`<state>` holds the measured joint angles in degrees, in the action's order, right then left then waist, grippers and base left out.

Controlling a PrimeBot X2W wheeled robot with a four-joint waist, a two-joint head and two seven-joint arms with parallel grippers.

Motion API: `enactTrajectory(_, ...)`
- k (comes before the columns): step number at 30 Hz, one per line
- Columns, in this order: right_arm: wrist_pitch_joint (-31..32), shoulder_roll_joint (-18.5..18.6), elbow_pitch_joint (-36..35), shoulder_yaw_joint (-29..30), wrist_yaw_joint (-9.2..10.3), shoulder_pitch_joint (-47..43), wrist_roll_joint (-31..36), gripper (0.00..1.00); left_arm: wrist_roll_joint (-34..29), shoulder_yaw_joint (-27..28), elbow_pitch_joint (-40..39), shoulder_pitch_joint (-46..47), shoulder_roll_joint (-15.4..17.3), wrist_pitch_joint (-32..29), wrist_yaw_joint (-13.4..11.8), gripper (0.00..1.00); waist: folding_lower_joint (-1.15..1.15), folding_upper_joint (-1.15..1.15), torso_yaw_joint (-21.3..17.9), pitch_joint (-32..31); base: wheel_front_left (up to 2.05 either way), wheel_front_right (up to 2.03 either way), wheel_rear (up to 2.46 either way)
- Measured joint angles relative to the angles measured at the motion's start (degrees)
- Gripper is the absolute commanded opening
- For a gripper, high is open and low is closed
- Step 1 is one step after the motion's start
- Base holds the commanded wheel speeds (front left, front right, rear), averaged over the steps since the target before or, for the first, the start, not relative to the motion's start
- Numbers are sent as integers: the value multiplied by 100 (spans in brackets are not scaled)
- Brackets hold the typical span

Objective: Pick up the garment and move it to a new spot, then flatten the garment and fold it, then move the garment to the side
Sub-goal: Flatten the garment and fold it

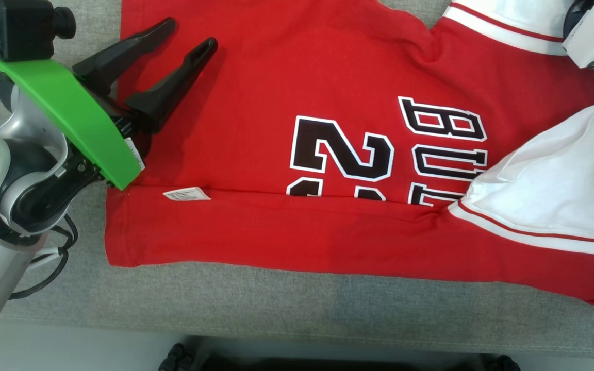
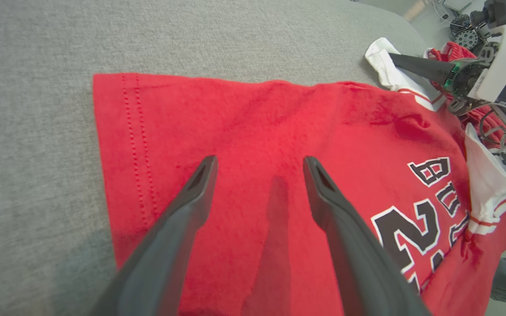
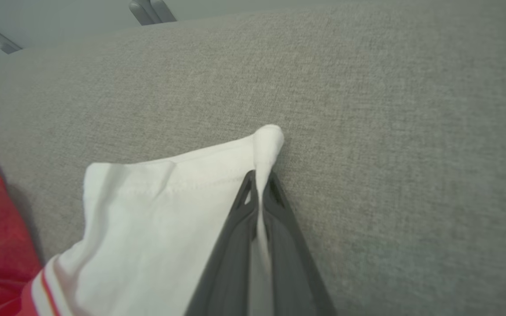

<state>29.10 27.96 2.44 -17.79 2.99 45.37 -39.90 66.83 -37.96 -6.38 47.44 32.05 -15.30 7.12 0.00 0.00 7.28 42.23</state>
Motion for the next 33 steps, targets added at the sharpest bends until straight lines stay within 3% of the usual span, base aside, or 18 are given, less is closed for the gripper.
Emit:
enactTrajectory(10,16,-140,-58,-59,-114,64,-143,0,-163,-279,-64,237,365,253,0,100,0,0,-96,50,0,0,0)
enactTrajectory(18,-5,-210,-118,-129,-192,86,-153,0,-287,-168,207,399,584,558,0,100,0,0,-170,108,0,0,0)
enactTrajectory(28,-141,-278,-190,-166,-246,76,-179,0,-1046,-867,434,798,821,888,0,100,0,0,-232,175,0,0,0)
enactTrajectory(33,-221,-280,-218,-169,-260,-11,-186,0,-1045,-1006,584,804,790,1155,0,100,0,0,-237,175,0,0,0)
